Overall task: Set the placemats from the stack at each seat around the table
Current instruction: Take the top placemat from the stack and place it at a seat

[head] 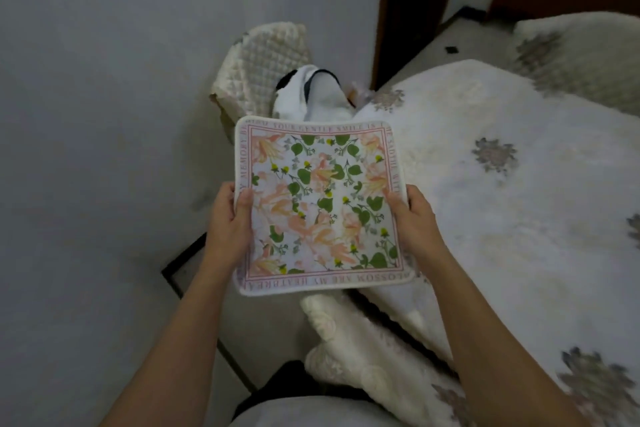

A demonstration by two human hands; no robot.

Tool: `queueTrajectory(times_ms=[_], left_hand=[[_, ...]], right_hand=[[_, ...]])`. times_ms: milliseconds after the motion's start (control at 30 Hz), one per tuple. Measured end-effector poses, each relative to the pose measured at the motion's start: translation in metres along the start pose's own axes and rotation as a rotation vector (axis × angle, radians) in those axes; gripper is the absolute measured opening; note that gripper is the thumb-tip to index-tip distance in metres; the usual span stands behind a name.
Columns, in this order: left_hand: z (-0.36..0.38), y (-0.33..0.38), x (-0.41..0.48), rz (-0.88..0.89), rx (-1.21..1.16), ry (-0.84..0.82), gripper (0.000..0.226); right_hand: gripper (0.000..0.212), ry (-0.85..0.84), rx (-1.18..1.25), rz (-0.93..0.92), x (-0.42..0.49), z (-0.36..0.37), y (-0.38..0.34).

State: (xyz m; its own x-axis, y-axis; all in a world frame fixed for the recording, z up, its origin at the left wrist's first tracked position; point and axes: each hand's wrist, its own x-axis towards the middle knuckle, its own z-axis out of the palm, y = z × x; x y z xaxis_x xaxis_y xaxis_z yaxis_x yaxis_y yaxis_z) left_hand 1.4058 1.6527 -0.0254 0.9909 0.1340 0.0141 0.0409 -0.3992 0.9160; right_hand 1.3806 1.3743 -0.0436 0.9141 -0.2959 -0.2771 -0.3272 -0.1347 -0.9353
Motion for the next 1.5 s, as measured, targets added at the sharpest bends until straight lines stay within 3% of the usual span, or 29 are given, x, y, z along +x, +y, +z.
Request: queueTrajectory(times_ms=[333, 567, 733, 1000, 1133, 1500], left_hand=[[0.161, 0.045, 0.024, 0.153, 0.001, -0.55, 0.015], [0.222, 0.051, 0.027, 0.163, 0.015, -0.789, 0.015], [0.237, 0.03, 0.039, 0.042, 0.023, -0.837, 0.011], [0.258, -0.005, 0.04, -0.067, 0.135, -0.917, 0.023], [0.268, -0.021, 0.032, -0.11, 0.212, -0.903, 0.018], [0.274, -0.037, 0.027, -0.031, 0.401, -0.774, 0.019]], right_hand=[[0.008, 0.529, 0.131, 0.198, -0.057, -0.124, 0.058], [0.003, 0.723, 0.109, 0.3, -0.072, -0.156, 0.088], [0.023, 0.747, 0.104, 0.391, -0.061, -0.15, 0.118], [0.019, 0.757, 0.102, 0.537, -0.051, -0.139, 0.152], [0.017, 0.755, 0.121, 0.575, -0.055, -0.143, 0.167], [0.02, 0.713, 0.064, 0.638, -0.058, -0.145, 0.184]])
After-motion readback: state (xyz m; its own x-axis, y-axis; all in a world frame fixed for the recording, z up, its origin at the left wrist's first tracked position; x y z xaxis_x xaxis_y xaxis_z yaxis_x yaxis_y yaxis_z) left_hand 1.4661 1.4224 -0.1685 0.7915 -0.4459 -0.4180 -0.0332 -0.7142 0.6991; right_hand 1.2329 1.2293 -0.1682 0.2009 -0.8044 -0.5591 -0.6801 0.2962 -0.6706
